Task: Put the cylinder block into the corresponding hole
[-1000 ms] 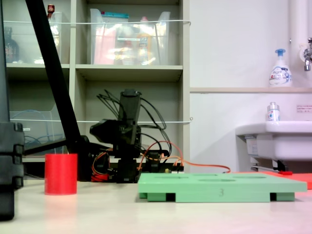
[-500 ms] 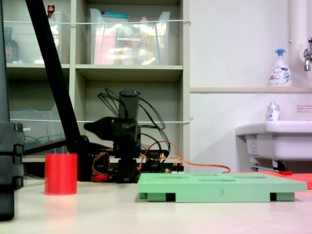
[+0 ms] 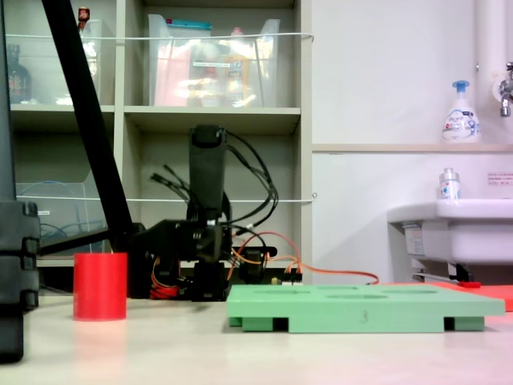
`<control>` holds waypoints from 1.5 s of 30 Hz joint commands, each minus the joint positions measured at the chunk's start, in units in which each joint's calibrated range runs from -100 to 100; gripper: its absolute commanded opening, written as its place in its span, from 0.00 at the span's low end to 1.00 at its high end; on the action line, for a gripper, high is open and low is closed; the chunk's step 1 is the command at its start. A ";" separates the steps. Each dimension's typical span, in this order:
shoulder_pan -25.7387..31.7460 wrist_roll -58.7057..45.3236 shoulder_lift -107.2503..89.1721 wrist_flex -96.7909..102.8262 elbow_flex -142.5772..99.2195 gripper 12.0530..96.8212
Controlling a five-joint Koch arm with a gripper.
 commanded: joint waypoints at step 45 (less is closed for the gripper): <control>-8.99 4.00 51.82 6.85 44.05 0.76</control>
